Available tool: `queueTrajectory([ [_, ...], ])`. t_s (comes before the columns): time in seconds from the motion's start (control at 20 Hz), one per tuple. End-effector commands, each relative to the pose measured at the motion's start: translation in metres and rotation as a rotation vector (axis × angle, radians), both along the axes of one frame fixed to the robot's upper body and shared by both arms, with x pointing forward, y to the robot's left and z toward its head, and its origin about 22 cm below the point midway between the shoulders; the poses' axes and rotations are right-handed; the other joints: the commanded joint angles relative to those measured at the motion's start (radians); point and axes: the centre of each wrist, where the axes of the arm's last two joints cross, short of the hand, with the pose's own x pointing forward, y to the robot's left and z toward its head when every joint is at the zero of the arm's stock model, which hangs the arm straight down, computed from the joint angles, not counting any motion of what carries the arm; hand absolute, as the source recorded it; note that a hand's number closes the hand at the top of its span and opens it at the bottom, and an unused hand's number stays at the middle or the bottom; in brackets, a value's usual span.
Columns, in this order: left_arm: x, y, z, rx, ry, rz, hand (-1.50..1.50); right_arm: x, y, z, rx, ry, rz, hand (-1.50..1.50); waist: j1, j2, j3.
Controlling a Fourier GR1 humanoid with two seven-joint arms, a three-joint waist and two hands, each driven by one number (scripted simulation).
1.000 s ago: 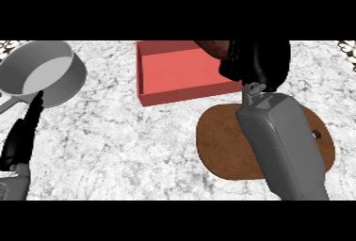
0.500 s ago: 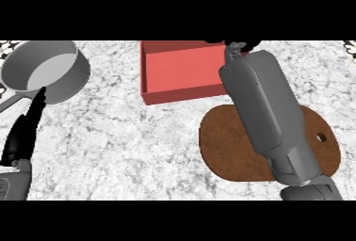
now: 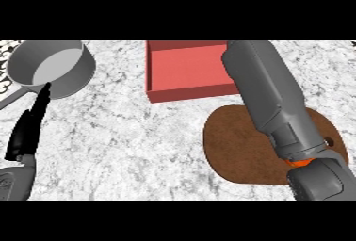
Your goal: Pick the sweet potato from the cutting board and place it in the cardboard box
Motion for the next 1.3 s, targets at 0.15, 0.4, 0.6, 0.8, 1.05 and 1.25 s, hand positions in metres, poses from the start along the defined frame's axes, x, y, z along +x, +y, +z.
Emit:
queueTrajectory([
  [0.15,0.001,-0.004,-0.003,-0.004,0.006,-0.028,0.00,0.009,-0.016,-0.023,0.114,0.076,-0.110,-1.50,0.026,0.011,0.001],
  [0.4,0.010,-0.008,0.012,0.002,-0.017,-0.026,0.00,0.009,-0.024,-0.042,0.201,0.095,-0.111,-1.50,0.037,0.017,0.003],
  [0.6,0.005,-0.012,0.000,-0.006,0.004,-0.029,0.00,0.008,-0.019,-0.042,0.200,0.013,-0.077,-1.50,0.030,0.012,0.002],
  [0.8,0.007,-0.008,0.006,-0.004,-0.007,-0.024,0.00,0.007,-0.021,-0.045,0.201,-0.154,-0.083,-1.50,0.033,0.014,0.002],
  [1.05,0.005,-0.002,-0.003,-0.007,0.008,-0.018,0.00,0.010,-0.019,-0.019,0.315,-0.324,-0.139,-1.50,0.016,0.008,0.001],
  [1.25,-0.007,-0.005,-0.004,-0.011,0.004,0.022,0.00,0.010,-0.048,-0.033,0.362,-0.392,-0.139,-1.50,-0.020,-0.013,0.003],
])
